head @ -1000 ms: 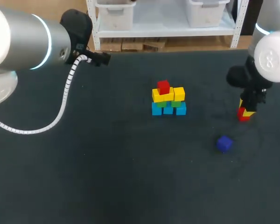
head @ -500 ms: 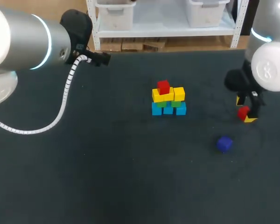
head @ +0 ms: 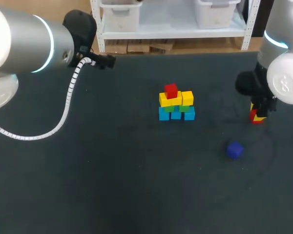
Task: Place the blue cubes, place green cubes on the blue cubes, place the yellow cubes on the green cubes, then place the red cubes on the yellow cubes, and place purple cube on the red cubes.
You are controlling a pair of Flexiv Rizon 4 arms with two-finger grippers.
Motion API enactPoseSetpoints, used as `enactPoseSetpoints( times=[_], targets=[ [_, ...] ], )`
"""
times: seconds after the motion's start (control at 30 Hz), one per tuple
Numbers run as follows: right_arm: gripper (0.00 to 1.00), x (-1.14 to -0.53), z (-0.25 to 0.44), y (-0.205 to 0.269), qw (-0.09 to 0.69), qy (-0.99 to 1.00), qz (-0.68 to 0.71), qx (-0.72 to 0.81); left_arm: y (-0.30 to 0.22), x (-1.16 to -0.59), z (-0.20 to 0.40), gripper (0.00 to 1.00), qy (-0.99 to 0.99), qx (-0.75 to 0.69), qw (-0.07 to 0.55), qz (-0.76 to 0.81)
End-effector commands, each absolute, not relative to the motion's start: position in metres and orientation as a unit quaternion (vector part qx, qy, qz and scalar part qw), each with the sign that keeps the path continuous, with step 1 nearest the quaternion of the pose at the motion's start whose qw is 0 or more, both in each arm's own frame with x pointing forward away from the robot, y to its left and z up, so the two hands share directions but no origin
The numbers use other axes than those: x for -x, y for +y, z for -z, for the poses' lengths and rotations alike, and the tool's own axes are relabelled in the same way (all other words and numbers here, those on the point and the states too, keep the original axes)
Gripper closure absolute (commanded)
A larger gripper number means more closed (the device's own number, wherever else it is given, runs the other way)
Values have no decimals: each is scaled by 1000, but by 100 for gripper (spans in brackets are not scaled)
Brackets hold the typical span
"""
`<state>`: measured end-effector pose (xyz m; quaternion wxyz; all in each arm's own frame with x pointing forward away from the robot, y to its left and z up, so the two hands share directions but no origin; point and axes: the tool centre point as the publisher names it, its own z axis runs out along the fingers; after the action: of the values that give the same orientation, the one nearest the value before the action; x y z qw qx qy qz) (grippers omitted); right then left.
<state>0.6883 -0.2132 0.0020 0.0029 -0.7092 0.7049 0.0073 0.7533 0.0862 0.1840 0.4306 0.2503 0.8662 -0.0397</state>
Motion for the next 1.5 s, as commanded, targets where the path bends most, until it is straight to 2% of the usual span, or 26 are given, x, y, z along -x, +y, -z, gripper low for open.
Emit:
enactPoseSetpoints(
  times=[0.03, 0.23, 0.63, 1.5],
  targets=[
    [100, -688, -8, -208, 9, 718, 4, 695, 87, -755, -184, 0, 866, -252, 430, 42],
    [100, -688, -32, -177, 22, 746, 12, 665, 87, -755, -184, 0, 866, -252, 430, 42],
    [100, -688, -76, -121, 50, 801, -87, 590, 87, -755, -184, 0, 866, -252, 430, 42],
    [100, -705, -101, -23, 56, 728, -56, 681, 87, -755, -184, 0, 866, -252, 430, 42]
  ],
)
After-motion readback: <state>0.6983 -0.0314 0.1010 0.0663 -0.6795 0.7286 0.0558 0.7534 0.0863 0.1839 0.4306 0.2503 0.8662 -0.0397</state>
